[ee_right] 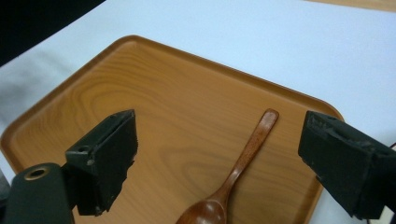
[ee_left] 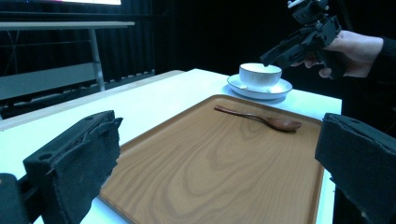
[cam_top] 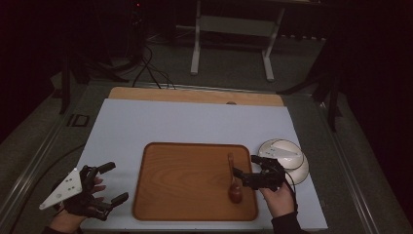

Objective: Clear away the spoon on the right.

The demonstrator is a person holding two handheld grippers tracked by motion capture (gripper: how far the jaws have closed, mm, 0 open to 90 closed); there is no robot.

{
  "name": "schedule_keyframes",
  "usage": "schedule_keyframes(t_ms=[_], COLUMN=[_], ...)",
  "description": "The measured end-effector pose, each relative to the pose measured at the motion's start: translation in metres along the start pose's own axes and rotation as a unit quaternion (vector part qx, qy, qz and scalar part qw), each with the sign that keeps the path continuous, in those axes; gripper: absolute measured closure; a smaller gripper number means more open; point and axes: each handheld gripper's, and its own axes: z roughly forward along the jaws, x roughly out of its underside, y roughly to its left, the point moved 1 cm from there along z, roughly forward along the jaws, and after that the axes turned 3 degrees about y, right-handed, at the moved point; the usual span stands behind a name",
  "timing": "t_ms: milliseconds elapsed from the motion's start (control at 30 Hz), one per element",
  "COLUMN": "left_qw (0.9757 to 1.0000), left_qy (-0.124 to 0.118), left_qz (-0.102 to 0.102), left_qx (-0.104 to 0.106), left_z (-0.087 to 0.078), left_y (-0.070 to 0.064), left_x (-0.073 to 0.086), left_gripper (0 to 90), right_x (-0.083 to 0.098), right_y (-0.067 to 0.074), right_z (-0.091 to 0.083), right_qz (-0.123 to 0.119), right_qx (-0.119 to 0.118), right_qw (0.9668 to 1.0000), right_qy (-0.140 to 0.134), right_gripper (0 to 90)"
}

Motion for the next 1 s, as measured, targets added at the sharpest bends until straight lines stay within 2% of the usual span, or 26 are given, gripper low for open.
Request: schedule_keyframes(t_ms=[167, 233, 400, 633, 833, 1000], left_qw=[1.0, 1.0, 1.0, 1.0, 1.0, 0.9999], left_qy=[-0.001, 0.0, 0.001, 0.0, 0.001, 0.003], left_qz=[-0.001, -0.002, -0.001, -0.002, -0.001, -0.001], left_qx=[0.001, 0.002, 0.003, 0.005, 0.007, 0.01], left_z=[0.0, 0.001, 0.001, 0.001, 0.001, 0.002], left_y=[0.0, 0.0, 0.001, 0.001, 0.0, 0.0], left_x=[0.0, 0.0, 0.0, 0.0, 0.0, 0.0], left_gripper=[0.0, 0.0, 0.0, 0.0, 0.0, 0.0], right_x=[0.007, 0.01, 0.021, 0.033, 0.035, 0.036], right_y=[0.001, 0.0, -0.003, -0.007, -0.007, -0.011], right_z=[-0.008, -0.009, -0.01, -0.006, -0.004, -0.005], right_qz=[-0.024, -0.031, -0.025, -0.042, -0.054, -0.048], right_qx=[0.001, 0.005, -0.003, 0.003, 0.013, 0.015], right_qw=[0.9997, 0.9995, 0.9997, 0.9988, 0.9981, 0.9983], right_qy=[-0.008, -0.004, -0.004, -0.023, -0.028, -0.03], right_gripper=[11.5, 11.6, 11.5, 13.0, 13.0, 12.8])
